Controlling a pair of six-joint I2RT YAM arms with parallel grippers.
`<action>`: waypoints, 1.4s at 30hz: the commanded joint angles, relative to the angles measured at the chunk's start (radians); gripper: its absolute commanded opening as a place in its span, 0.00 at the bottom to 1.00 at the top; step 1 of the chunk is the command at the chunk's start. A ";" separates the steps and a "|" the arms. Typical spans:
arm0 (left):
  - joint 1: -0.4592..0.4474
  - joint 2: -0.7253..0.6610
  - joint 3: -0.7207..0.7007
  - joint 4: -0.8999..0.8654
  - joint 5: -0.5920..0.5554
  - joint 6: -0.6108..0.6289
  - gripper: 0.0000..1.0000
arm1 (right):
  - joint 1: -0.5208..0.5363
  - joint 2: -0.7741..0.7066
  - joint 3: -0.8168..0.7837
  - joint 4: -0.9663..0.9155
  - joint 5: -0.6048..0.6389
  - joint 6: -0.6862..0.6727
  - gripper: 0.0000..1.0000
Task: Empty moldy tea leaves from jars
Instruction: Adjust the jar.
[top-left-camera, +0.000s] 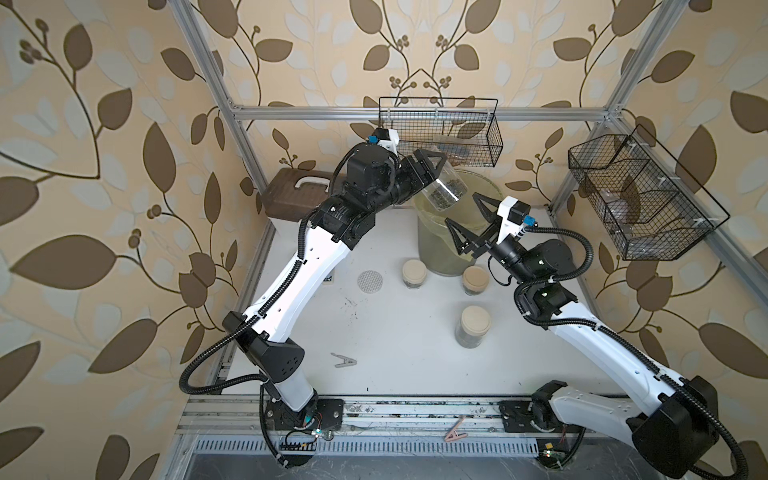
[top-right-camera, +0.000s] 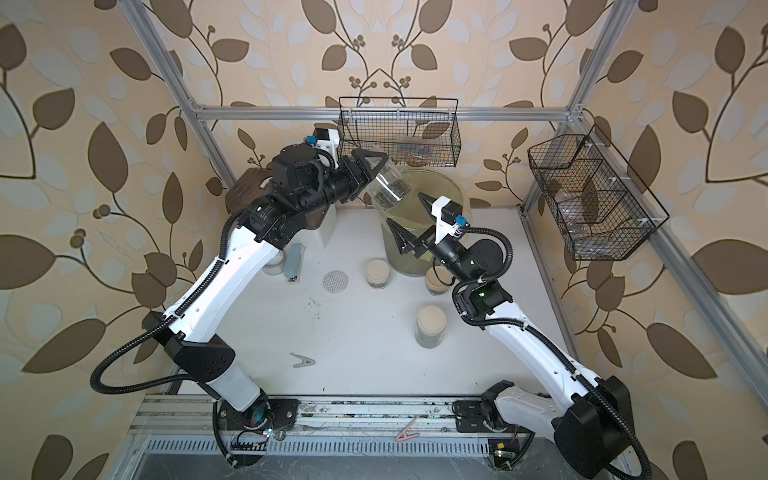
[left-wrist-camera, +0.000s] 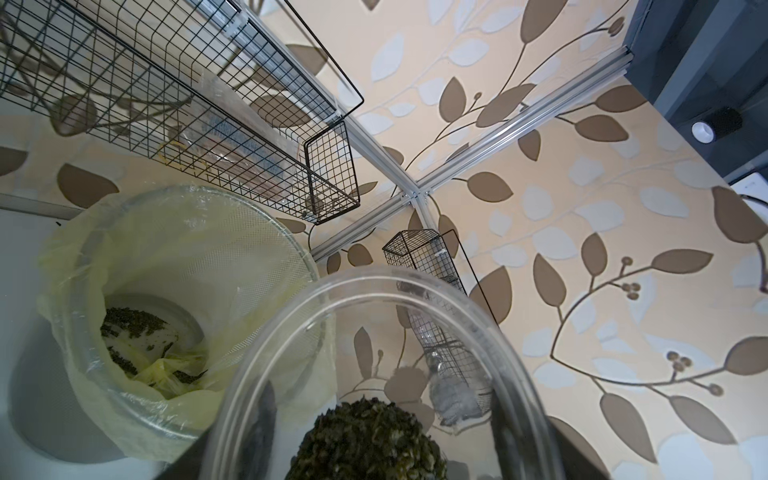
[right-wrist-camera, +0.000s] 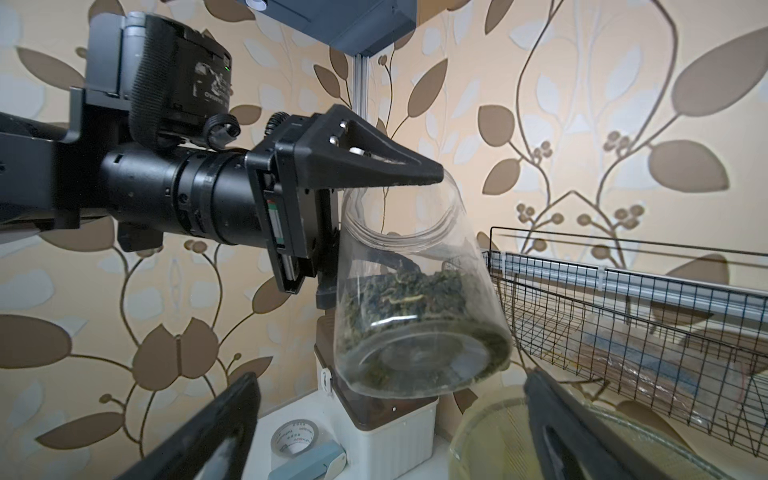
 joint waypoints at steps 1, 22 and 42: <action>0.007 0.004 0.055 0.006 -0.027 -0.056 0.63 | 0.001 0.035 -0.012 0.218 -0.012 0.011 1.00; 0.011 0.010 0.070 0.022 0.005 -0.140 0.62 | 0.005 0.390 0.107 0.678 0.021 0.241 0.96; 0.011 0.029 0.081 0.051 0.026 -0.176 0.68 | 0.006 0.495 0.222 0.738 0.011 0.314 0.66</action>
